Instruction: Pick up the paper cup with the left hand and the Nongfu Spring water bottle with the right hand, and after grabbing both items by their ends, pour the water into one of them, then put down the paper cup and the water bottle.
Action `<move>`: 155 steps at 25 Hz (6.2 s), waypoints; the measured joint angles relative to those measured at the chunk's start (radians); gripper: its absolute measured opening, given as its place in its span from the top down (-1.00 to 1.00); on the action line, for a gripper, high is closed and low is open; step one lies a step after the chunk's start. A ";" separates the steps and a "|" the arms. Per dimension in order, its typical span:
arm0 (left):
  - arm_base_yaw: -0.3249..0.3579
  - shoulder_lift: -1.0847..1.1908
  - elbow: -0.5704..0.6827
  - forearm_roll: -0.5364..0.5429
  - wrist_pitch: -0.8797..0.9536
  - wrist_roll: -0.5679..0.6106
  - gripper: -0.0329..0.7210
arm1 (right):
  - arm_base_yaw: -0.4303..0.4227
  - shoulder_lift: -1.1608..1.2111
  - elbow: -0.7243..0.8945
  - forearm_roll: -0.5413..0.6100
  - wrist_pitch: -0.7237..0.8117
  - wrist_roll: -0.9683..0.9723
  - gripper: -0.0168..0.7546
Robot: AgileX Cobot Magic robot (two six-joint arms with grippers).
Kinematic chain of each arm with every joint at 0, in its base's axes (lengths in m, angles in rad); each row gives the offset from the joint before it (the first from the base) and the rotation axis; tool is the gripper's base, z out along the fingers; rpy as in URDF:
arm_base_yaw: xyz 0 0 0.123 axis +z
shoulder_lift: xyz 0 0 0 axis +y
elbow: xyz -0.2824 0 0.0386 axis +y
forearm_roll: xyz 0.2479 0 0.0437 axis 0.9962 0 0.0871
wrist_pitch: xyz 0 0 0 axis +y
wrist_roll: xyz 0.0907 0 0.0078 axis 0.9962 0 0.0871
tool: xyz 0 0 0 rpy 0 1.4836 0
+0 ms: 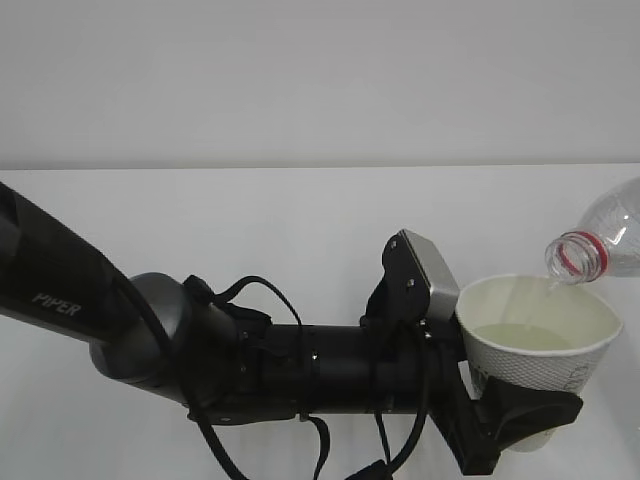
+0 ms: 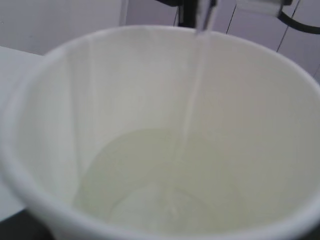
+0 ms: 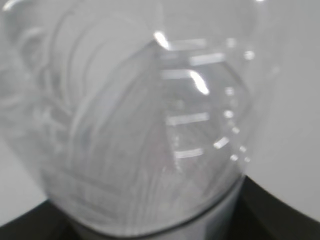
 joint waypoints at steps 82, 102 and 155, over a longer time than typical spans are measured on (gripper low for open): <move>0.000 0.002 0.000 0.000 0.011 0.000 -0.53 | 0.000 0.000 0.000 0.020 -0.002 -0.024 -0.21; 0.000 0.002 0.000 -0.003 -0.012 0.000 -0.53 | 0.000 -0.002 0.000 0.020 -0.008 0.152 -0.21; 0.000 0.002 0.000 -0.059 -0.018 0.000 -0.51 | 0.000 -0.002 0.000 0.047 -0.008 1.362 -0.21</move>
